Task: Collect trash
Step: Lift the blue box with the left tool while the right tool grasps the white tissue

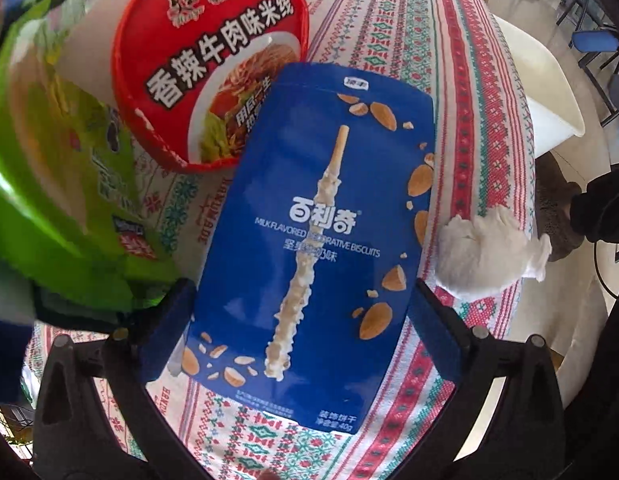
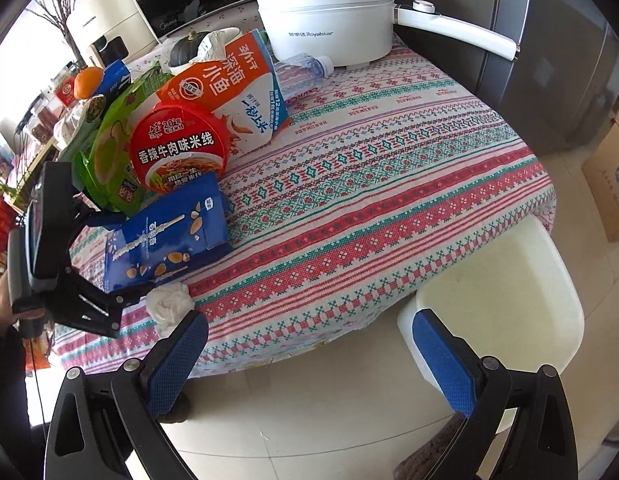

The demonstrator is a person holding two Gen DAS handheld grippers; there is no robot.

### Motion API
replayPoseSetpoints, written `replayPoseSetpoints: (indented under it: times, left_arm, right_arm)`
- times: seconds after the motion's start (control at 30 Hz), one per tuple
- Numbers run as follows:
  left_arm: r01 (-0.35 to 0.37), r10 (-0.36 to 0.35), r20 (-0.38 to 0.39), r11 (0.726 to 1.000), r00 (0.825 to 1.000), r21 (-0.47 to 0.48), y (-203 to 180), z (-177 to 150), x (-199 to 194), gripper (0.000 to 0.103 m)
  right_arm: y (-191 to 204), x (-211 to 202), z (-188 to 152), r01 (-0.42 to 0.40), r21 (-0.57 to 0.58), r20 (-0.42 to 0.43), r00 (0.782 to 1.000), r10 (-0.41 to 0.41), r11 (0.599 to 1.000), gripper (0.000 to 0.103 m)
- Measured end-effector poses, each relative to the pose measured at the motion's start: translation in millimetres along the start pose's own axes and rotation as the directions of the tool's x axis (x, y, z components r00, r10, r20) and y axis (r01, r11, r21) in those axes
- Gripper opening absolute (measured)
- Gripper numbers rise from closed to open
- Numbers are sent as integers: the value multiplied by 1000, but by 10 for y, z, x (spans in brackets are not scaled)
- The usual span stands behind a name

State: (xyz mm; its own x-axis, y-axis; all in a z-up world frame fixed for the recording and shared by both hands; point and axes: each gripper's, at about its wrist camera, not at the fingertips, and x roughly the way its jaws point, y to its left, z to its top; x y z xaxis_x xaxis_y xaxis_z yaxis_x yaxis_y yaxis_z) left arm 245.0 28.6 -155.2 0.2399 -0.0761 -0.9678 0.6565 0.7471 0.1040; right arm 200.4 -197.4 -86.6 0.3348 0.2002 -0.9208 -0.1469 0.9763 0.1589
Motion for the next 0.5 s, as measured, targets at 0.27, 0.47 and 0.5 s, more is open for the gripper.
replayPoseSetpoints:
  times: [0.27, 0.47, 0.5]
  left_arm:
    - [76, -51, 119, 973, 992, -217, 128, -37, 66, 101]
    - [26, 18, 144, 955, 989, -297, -140, -111, -140, 99]
    - [24, 26, 155, 950, 988, -311, -203, -141, -215, 98]
  right_arm:
    - [62, 28, -20, -2, -49, -19, 1000, 1, 999, 103]
    - [153, 15, -1, -11, -61, -7, 1000, 11, 998, 103]
    - [163, 13, 4, -8, -61, -1, 1000, 8, 998, 103]
